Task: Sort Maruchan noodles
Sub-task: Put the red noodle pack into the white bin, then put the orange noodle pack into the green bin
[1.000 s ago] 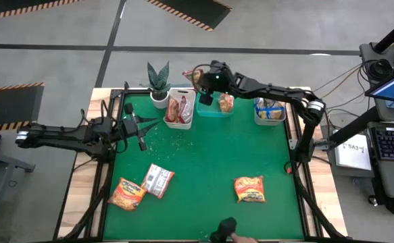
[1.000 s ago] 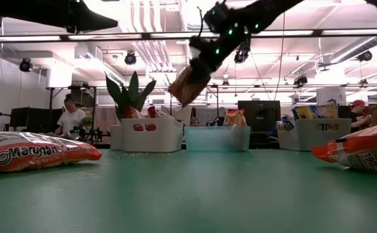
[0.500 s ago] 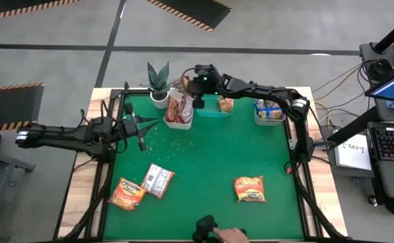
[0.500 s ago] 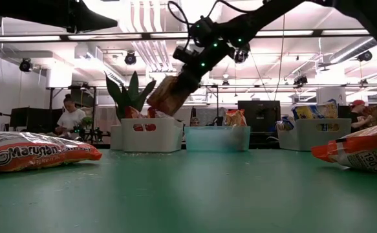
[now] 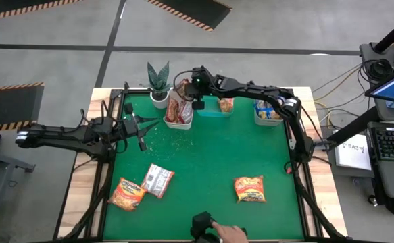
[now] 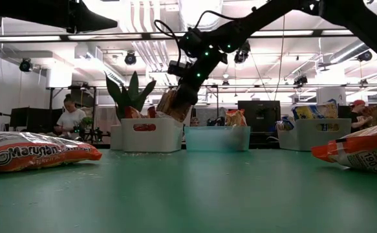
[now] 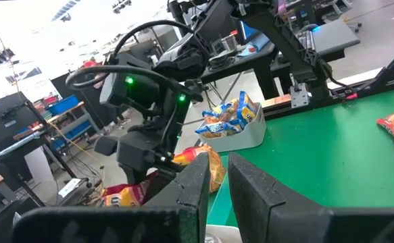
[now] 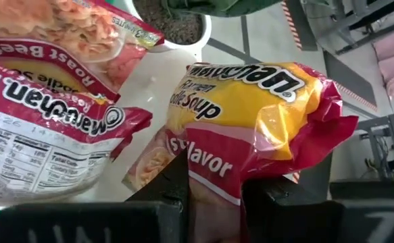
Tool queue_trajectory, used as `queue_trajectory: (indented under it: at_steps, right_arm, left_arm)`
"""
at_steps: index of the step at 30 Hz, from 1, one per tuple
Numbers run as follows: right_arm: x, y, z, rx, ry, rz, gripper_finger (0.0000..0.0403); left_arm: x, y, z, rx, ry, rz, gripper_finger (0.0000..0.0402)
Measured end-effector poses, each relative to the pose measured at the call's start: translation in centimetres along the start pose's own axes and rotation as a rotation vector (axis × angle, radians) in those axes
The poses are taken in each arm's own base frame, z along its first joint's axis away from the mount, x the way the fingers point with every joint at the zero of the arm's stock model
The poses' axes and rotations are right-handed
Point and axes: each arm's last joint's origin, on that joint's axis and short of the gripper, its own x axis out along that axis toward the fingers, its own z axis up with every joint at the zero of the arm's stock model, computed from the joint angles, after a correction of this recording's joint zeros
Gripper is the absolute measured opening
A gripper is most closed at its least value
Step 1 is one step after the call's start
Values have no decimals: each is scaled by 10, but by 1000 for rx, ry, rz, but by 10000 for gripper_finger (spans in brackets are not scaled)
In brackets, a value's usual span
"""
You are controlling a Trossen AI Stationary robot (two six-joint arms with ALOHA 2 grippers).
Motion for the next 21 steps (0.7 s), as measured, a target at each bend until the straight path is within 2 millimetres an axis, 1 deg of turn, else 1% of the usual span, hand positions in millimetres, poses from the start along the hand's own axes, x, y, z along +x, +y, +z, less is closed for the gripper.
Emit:
queue_trajectory:
  at_steps: [3, 11, 16, 19, 21]
  right_arm:
    - [0, 0, 0, 3, 2, 1, 85]
    - [0, 1, 2, 5, -5, -1, 138]
    - [-3, 0, 5, 36, -19, -17, 147]
    - [-15, -2, 11, 103, -23, -26, 139]
    - [-31, -6, 17, 155, -41, -23, 132]
  left_arm:
    - [0, 0, 0, 0, 0, -1, 39]
    - [0, 0, 0, 0, 0, -1, 39]
    - [0, 0, 0, 1, 0, -1, 39]
    - [0, 0, 0, 0, 0, -2, 39]
    - [0, 0, 0, 0, 0, -2, 39]
